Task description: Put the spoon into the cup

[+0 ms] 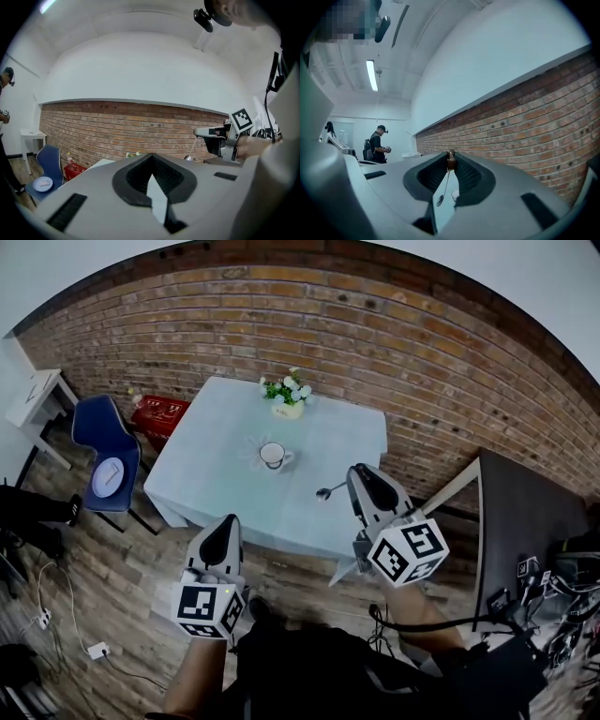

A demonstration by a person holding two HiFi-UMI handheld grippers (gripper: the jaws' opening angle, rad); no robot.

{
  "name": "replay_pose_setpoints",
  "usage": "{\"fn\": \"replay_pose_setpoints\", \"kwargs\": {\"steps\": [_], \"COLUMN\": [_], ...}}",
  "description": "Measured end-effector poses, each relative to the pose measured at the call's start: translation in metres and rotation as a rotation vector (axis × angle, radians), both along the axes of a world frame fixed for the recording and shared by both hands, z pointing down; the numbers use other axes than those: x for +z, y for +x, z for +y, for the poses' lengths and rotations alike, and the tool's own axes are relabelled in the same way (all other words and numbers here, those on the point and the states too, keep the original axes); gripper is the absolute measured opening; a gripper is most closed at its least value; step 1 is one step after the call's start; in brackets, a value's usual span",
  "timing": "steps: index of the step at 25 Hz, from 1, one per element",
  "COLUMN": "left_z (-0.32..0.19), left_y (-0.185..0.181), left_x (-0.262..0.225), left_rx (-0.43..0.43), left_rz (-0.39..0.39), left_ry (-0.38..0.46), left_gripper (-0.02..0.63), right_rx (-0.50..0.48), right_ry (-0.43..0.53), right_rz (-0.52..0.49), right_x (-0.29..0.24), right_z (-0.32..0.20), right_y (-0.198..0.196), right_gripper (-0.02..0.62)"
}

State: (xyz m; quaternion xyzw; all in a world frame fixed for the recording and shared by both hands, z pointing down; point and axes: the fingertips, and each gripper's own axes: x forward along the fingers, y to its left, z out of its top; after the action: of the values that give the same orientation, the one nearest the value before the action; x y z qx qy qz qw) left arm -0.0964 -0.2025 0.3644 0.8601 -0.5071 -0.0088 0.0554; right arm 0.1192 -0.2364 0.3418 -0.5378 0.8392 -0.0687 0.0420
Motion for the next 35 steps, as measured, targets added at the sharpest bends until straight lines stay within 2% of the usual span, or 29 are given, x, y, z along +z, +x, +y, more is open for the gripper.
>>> {"fn": "replay_pose_setpoints", "kwargs": {"steps": [10,17,22,26,35], "left_z": [-0.054,-0.087,-0.102,-0.119,-0.144], "left_y": [-0.032,-0.051,-0.046,-0.041,-0.031], "left_x": [0.002,0.011,0.019,0.028,0.038], "left_rx": [0.075,0.095,0.099,0.063,-0.015], "left_rz": [0.028,0.015,0.024,-0.008,-0.014], "left_ry": [-0.023,-0.037,-0.061,-0.073,-0.1], "left_gripper": [0.009,0.009,0.009,0.009,0.009], "right_rx": [0.065,0.121,0.112,0.09,0.012], "right_ry": [-0.019,-0.02,-0.054,-0.082,-0.106], "right_rz": [0.021,0.01,0.022,0.002,0.011], "right_x": [-0.003,0.0,0.015,0.032,0.057], "right_z": [-0.044,-0.074,-0.102,-0.131,-0.189], "right_y": [-0.033,-0.048,-0.046,-0.041,-0.037], "right_gripper": [0.06,0.06,0.06,0.06,0.06]}}
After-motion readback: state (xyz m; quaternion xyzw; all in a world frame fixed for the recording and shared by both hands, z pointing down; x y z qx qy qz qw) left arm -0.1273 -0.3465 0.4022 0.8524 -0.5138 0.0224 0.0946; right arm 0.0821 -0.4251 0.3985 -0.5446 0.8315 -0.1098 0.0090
